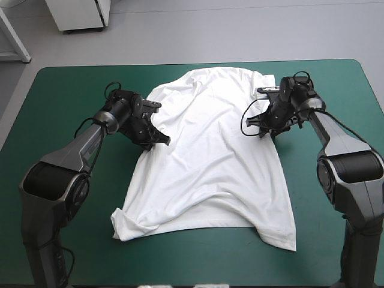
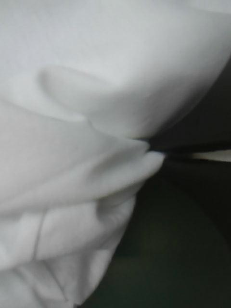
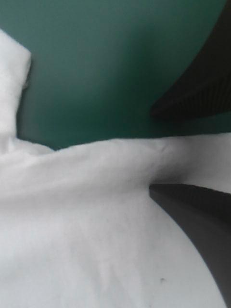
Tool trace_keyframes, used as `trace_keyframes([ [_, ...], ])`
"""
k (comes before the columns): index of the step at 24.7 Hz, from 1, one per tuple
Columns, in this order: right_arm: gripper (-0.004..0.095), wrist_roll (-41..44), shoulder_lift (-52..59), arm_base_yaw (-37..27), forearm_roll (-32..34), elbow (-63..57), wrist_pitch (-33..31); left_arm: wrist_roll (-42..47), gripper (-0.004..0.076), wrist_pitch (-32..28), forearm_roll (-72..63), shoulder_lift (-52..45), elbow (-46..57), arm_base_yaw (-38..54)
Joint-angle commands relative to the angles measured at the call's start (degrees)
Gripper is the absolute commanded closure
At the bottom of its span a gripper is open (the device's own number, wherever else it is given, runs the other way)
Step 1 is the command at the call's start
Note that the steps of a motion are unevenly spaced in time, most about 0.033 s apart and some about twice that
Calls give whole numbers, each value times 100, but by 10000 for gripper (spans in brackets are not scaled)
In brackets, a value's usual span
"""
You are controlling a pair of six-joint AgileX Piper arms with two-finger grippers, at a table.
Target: Fold the cloth
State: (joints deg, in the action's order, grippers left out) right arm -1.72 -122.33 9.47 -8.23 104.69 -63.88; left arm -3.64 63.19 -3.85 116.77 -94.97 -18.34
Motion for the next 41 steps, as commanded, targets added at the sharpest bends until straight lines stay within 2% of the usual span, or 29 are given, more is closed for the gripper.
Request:
trace_keyframes([
  [1, 601, 28, 106, 109, -113, 120, -174, 22, 733, -239, -182, -71, -36, -67],
  [3, 728, 28, 83, 158, -113, 120, -293, 22, 733, -239, -169, -71, -36, -67],
  [5, 908, 17, 83, 171, -113, 120, -375, 22, 733, -239, -169, -71, -36, -67],
  [6, 919, 17, 113, 171, -113, 120, -404, 22, 733, -239, -169, -71, -45, -67],
  [13, 925, 46, 581, 171, 197, 142, -524, 22, 733, 120, -68, -71, -618, -57],
  [18, 925, 114, 1836, 171, 739, 179, -379, 22, 733, 698, 263, -301, -1996, -57],
  [24, 925, 114, 3171, 171, 999, 223, -285, -28, 733, 975, 494, -1249, -2774, -57],
  [32, 925, 23, 4071, 171, 976, 1757, -296, -44, 733, 757, 452, -2781, -2994, -57],
  [37, 925, 0, 4138, 171, 957, 2446, -403, -70, 733, 348, 352, -3335, -3179, -57],
  [41, 925, 0, 4163, 171, 957, 2521, -444, -188, 733, 45, 273, -3520, -3282, -57],
])
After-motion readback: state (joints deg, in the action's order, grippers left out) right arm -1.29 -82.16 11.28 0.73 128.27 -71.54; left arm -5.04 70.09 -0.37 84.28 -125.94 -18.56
